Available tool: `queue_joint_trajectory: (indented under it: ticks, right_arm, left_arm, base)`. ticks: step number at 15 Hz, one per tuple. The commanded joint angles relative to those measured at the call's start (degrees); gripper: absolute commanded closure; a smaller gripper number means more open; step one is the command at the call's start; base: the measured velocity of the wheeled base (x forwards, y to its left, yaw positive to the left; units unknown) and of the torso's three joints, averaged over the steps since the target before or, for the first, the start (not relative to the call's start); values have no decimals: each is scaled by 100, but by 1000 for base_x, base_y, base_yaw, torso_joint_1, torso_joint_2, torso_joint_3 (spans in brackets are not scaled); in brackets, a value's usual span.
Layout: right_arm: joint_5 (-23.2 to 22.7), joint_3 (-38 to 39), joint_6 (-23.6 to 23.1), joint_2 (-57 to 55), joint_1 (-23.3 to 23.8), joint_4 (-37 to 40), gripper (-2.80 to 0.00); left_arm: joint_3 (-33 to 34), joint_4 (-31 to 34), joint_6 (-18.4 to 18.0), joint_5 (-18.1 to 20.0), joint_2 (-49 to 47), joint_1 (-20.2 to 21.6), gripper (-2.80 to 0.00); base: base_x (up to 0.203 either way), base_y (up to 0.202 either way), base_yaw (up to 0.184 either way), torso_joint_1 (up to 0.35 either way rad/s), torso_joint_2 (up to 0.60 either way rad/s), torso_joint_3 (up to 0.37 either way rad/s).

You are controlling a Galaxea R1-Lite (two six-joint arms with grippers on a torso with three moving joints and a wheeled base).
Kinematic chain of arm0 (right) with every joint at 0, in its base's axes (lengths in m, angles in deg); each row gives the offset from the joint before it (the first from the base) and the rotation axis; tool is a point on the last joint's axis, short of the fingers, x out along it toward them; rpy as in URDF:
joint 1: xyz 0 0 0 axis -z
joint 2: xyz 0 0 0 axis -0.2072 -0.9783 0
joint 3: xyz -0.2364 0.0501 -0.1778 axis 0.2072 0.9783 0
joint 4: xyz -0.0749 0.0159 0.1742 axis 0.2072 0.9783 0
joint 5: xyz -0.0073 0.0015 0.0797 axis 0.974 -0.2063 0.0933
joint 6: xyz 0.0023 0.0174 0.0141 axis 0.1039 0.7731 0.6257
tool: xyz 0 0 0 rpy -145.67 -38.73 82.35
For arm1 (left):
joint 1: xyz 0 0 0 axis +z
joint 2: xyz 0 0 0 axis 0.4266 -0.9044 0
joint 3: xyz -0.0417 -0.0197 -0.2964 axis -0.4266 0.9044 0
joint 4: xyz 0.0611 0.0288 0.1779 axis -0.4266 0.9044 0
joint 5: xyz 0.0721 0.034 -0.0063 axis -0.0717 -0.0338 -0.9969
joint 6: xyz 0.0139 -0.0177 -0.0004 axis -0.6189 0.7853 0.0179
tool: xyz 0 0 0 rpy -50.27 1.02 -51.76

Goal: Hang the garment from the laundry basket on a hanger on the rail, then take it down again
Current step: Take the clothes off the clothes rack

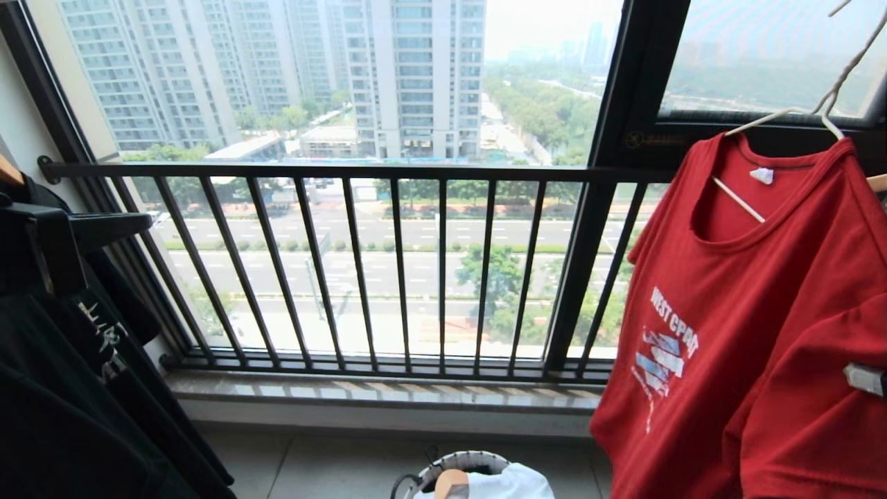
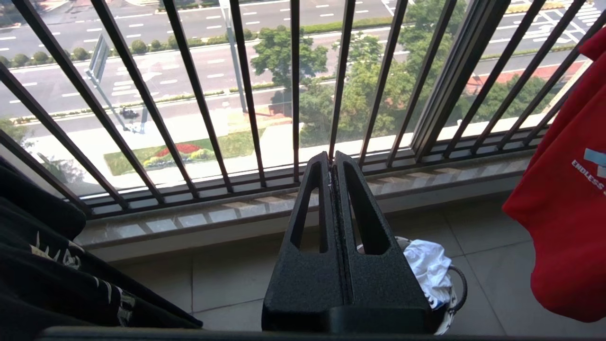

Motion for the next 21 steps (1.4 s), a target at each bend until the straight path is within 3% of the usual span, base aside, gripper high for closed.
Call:
queue_joint_trajectory:
  ticks: [1, 8, 19, 20, 21]
  right_arm:
    - [12, 89, -11, 188, -2, 18, 0]
    - [124, 483, -21, 683, -2, 456, 0]
    - [135, 964, -56, 1131, -2, 487, 0]
    - [143, 953, -79, 1147, -2, 476, -280]
    - [135, 927, -99, 1184, -2, 475, -280]
  left_arm:
    - [6, 6, -3, 9, 18, -1, 0]
    - [0, -3, 6, 1, 74, -1, 0]
    - [-44, -3, 15, 27, 132, -10, 0]
    - [-49, -3, 7, 27, 132, -10, 0]
    - [-53, -3, 6, 27, 132, -10, 0]
  base:
    - [0, 0, 0, 0, 0, 0]
    - [0, 0, 0, 0, 0, 0]
    - [0, 0, 0, 0, 0, 0]
    - [0, 0, 0, 0, 0, 0]
    - [0, 0, 0, 0, 0, 0]
